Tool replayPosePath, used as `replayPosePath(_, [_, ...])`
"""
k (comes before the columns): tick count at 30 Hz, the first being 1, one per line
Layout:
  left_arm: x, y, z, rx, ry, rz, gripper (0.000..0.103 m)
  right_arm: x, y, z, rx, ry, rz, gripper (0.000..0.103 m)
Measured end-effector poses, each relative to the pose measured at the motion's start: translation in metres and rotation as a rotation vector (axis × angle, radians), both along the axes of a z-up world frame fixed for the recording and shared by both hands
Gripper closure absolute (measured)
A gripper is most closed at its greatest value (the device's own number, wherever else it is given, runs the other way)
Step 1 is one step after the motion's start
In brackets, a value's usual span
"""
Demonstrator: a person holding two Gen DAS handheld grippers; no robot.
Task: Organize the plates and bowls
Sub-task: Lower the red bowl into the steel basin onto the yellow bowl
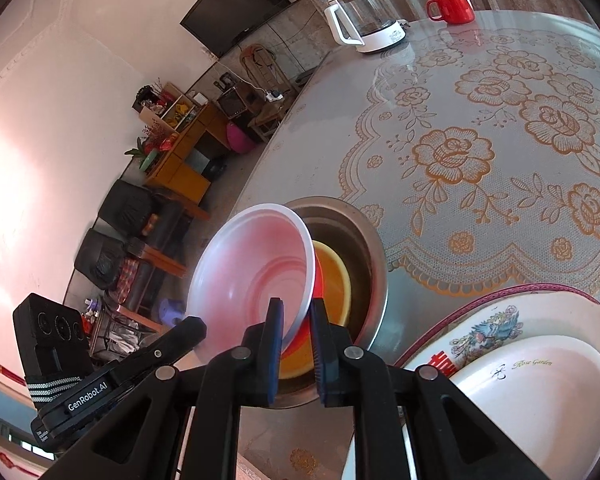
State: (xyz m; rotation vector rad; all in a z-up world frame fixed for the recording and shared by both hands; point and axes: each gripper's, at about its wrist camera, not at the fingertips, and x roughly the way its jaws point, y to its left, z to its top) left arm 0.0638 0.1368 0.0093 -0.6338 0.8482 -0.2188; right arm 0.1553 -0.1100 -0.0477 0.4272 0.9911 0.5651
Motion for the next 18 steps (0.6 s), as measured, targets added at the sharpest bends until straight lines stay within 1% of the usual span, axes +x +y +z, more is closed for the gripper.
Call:
replayPosePath(6, [0.003, 0.0, -0.009, -0.001, 0.026, -0.001, 0.089, -0.003, 0.007, -0.008, -0.039, 0.014, 0.002, 0.088])
replayPosePath(7, [0.003, 0.0, -0.01, 0.006, 0.026, 0.0, 0.089, -0.004, 0.007, -0.008, -0.042, 0.017, 0.0, 0.085])
replayPosePath(9, [0.003, -0.001, -0.012, 0.025, 0.025, 0.005, 0.089, -0.004, 0.008, -0.01, -0.054, 0.013, -0.004, 0.085])
replayPosePath(11, [0.006, -0.002, -0.014, 0.029, 0.034, 0.006, 0.089, -0.003, 0.008, -0.011, -0.062, 0.015, -0.004, 0.084])
replayPosePath(13, [0.006, -0.002, -0.018, 0.033, 0.044, 0.007, 0.089, -0.004, 0.008, -0.011, -0.064, 0.011, -0.005, 0.077])
replayPosePath(16, [0.007, -0.001, -0.021, 0.036, 0.047, 0.006, 0.089, -0.004, 0.009, -0.011, -0.072, 0.006, 0.001, 0.076])
replayPosePath(18, [0.008, -0.002, -0.02, 0.045, 0.042, 0.006, 0.089, -0.002, 0.012, -0.013, -0.096, 0.006, 0.006, 0.076])
